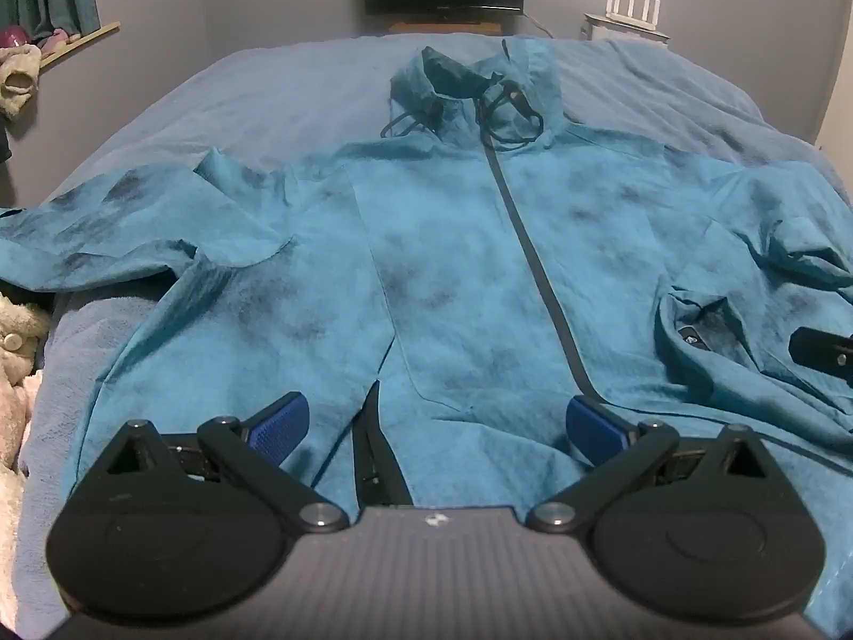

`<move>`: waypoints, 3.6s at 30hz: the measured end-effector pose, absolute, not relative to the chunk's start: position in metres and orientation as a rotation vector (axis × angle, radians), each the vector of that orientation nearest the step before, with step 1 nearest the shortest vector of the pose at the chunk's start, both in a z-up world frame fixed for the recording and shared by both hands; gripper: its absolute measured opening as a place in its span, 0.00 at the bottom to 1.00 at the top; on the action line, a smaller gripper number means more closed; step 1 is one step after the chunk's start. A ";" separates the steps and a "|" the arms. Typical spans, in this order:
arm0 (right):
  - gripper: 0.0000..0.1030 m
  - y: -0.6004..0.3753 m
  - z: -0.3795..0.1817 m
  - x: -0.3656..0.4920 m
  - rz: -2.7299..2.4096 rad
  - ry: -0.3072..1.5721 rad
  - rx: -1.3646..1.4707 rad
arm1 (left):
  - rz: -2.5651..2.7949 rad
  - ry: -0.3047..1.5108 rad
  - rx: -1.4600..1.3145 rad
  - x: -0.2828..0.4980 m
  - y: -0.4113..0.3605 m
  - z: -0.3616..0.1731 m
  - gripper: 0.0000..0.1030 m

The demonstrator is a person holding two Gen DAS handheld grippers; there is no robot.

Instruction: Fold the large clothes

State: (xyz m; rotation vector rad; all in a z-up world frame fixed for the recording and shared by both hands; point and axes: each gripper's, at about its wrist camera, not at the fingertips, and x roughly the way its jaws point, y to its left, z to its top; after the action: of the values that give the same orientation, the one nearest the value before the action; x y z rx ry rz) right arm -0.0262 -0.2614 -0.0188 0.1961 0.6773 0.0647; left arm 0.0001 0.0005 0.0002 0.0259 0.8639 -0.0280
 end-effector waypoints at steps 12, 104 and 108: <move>1.00 -0.261 -0.022 -0.022 0.065 0.692 0.197 | -0.027 0.867 0.027 0.001 0.000 0.000 1.00; 1.00 -0.482 -0.007 -0.021 -0.209 0.467 0.728 | -0.031 0.867 0.151 0.062 0.053 -0.063 1.00; 0.98 -0.507 -0.034 -0.020 -0.341 0.497 0.749 | -0.052 0.887 0.177 0.061 0.049 -0.073 1.00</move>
State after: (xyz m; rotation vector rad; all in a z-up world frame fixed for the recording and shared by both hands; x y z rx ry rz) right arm -0.0201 -0.5065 -0.0335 0.7494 0.4971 -0.3412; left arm 0.0611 0.0494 -0.0729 0.1772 0.8868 -0.0521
